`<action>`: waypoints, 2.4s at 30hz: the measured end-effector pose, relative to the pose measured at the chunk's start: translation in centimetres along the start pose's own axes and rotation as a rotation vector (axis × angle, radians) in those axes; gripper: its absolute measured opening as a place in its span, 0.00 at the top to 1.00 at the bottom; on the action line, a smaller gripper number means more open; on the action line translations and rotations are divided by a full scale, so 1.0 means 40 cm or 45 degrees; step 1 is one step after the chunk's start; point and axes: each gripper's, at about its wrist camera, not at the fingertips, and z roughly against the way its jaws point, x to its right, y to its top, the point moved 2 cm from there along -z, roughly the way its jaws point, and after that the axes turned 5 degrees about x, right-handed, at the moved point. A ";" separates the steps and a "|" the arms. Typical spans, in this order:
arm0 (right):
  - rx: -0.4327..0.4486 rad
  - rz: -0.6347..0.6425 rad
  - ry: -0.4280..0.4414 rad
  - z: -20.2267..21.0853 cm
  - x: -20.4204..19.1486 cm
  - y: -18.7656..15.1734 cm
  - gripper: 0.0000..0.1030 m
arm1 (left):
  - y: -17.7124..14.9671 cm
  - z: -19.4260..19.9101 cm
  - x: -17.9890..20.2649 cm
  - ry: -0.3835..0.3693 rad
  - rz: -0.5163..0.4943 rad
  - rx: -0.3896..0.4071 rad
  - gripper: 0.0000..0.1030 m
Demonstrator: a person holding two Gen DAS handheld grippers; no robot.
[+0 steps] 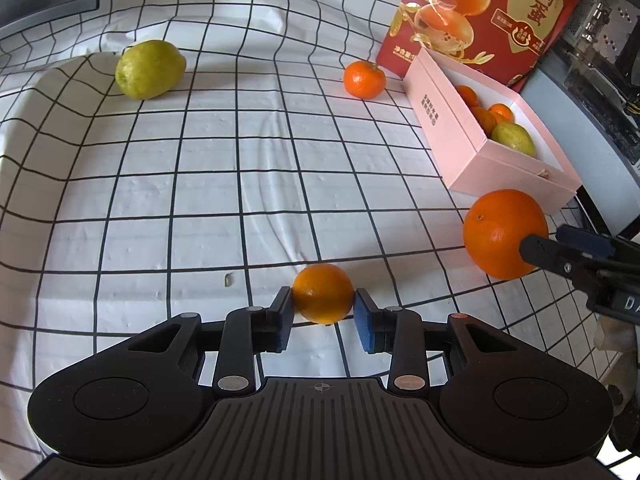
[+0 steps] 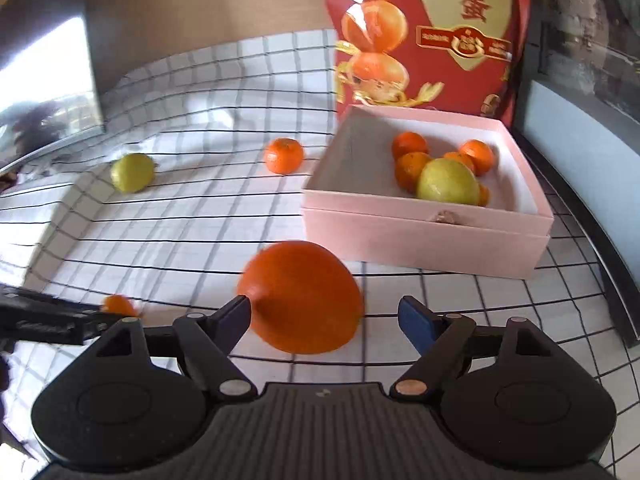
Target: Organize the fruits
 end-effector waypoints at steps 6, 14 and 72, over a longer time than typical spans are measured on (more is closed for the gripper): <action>-0.015 0.000 -0.020 -0.075 -0.028 0.021 0.18 | 0.000 -0.001 -0.003 -0.007 0.008 0.005 0.64; -0.086 0.085 -0.035 -0.167 -0.052 0.008 0.16 | 0.000 -0.002 -0.003 -0.007 0.007 0.004 0.64; -0.094 0.126 -0.077 -0.011 -0.066 -0.099 0.20 | 0.094 -0.096 0.023 0.003 -0.077 0.025 0.64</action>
